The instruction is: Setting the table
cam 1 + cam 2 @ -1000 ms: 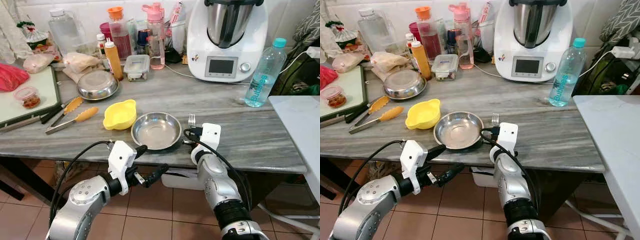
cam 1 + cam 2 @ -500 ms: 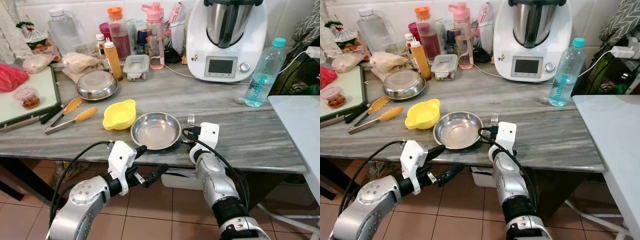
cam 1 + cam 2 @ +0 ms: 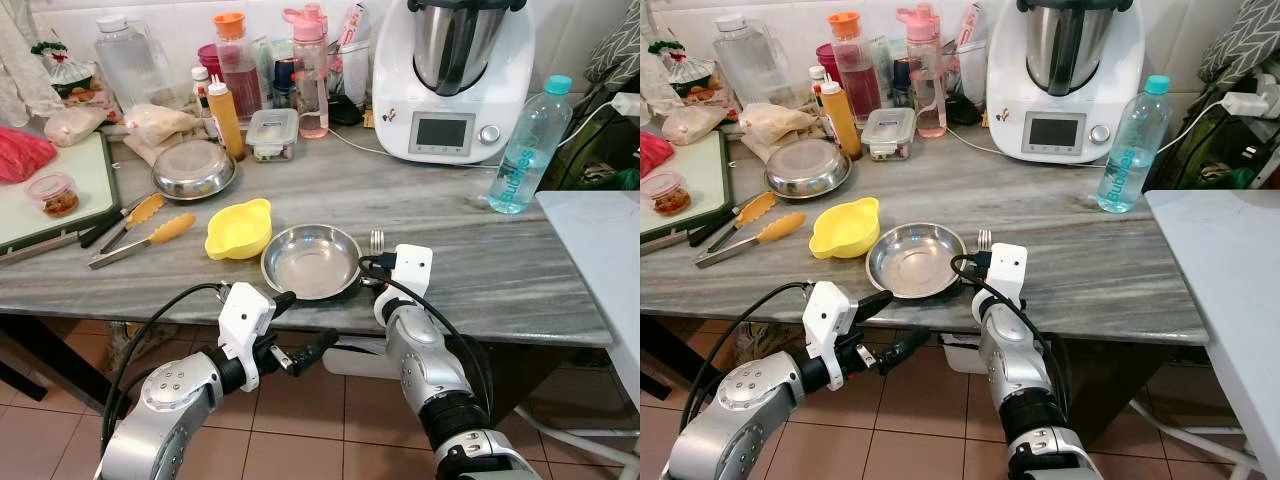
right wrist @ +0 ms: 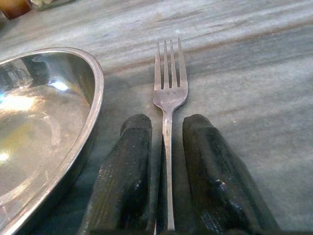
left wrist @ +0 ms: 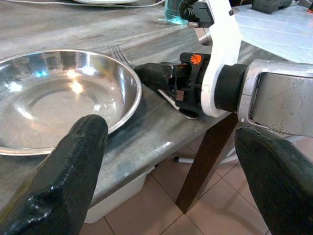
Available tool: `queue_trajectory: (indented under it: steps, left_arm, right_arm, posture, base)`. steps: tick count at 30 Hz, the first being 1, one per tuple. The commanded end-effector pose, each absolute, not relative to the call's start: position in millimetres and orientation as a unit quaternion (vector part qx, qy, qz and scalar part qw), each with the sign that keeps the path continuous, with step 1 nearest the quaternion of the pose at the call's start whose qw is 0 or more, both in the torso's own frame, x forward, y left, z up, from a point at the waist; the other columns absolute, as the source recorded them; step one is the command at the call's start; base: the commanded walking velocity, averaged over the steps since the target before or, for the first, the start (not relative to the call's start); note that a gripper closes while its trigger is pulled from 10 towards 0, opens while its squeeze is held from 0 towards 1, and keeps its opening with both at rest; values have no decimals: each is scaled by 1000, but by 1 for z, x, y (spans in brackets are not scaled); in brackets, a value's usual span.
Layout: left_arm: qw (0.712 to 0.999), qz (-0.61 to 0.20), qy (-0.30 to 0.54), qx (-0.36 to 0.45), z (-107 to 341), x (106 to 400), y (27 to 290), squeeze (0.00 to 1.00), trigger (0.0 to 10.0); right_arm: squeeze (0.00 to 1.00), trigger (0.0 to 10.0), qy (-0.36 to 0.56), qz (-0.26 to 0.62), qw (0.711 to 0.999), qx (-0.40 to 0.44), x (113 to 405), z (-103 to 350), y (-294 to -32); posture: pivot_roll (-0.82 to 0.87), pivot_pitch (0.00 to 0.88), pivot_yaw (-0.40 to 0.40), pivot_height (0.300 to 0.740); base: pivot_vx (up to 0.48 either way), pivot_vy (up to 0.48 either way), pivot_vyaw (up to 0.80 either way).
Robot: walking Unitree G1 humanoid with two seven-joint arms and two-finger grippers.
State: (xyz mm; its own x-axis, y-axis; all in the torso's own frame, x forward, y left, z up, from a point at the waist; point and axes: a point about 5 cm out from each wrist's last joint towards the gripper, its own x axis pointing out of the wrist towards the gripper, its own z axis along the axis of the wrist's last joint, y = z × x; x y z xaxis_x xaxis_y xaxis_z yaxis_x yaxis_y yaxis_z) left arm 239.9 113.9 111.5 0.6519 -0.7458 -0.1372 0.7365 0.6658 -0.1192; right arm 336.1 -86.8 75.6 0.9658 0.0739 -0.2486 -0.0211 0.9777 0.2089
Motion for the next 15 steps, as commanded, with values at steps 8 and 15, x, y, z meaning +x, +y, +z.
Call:
queue_trajectory:
  steps: [8,15]
  left_arm:
    - [909,-406,91,-21,109,240,115,0,10000]
    - [910,-404,90,-21,109,240,115,0,10000]
  right_arm:
    - [1000,10000,132,18,986,104,335,72,-88]
    - [1000,10000,74,23,993,87,337,91,-99]
  posture:
    - [-6,27,54,740]
    - [-7,26,53,740]
  base:
    - [0,0,0]
    - [0,0,0]
